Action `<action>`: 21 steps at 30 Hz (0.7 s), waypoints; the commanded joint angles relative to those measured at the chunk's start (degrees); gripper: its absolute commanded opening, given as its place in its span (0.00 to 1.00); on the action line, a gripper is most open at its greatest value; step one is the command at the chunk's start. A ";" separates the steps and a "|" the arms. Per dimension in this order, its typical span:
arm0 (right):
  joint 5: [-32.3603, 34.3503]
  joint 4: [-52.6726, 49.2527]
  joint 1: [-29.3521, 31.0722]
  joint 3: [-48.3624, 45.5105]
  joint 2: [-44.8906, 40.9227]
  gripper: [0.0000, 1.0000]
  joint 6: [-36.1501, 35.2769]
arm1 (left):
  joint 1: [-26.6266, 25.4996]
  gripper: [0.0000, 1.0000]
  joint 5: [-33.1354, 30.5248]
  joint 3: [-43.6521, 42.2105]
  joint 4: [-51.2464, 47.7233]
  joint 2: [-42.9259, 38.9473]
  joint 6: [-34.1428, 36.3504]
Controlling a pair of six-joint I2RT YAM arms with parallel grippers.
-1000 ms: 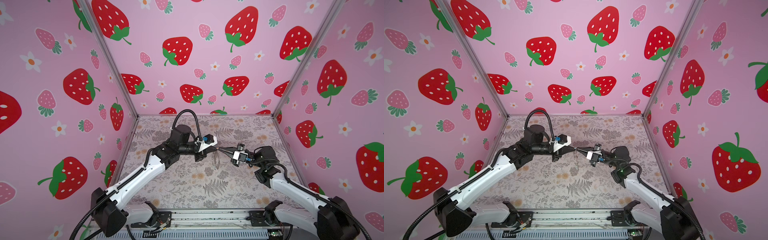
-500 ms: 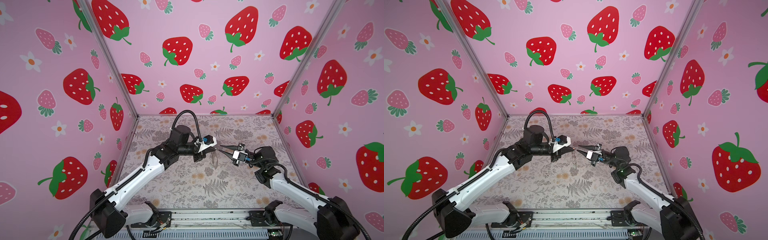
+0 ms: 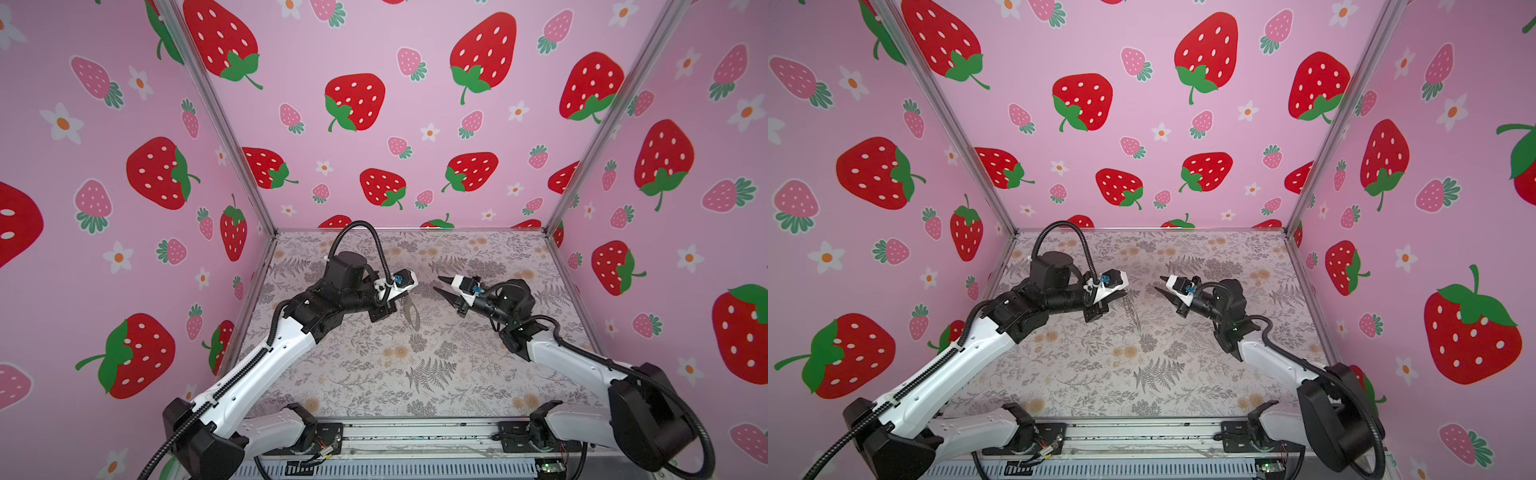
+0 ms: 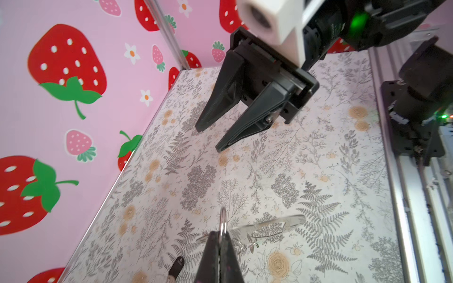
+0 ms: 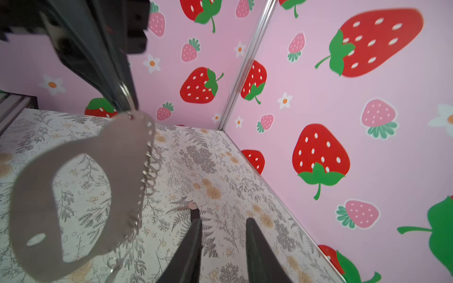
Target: Put the keys on the keyring
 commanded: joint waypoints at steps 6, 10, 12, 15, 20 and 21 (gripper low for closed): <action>5.76 -18.41 3.56 17.33 20.89 0.31 1.06 | 6.96 0.00 -6.07 -4.30 -6.84 -6.83 2.33; 5.48 -22.69 5.26 26.66 30.01 0.31 3.28 | 10.14 0.00 -7.42 -4.20 -10.00 -8.65 3.50; 6.08 -26.69 6.52 31.83 34.38 0.32 2.74 | 11.73 0.00 -7.67 -4.07 -11.52 -9.44 4.05; 8.02 -35.50 8.09 42.81 41.42 0.33 4.41 | 14.68 0.00 -7.60 -4.25 -12.46 -10.59 4.37; 9.63 -39.40 9.52 53.22 50.02 0.33 10.43 | 18.17 0.00 -5.73 -4.44 -12.60 -11.21 4.29; 9.63 -39.00 10.01 53.90 50.91 0.34 11.13 | 18.60 0.00 -5.43 -4.40 -12.47 -11.03 4.29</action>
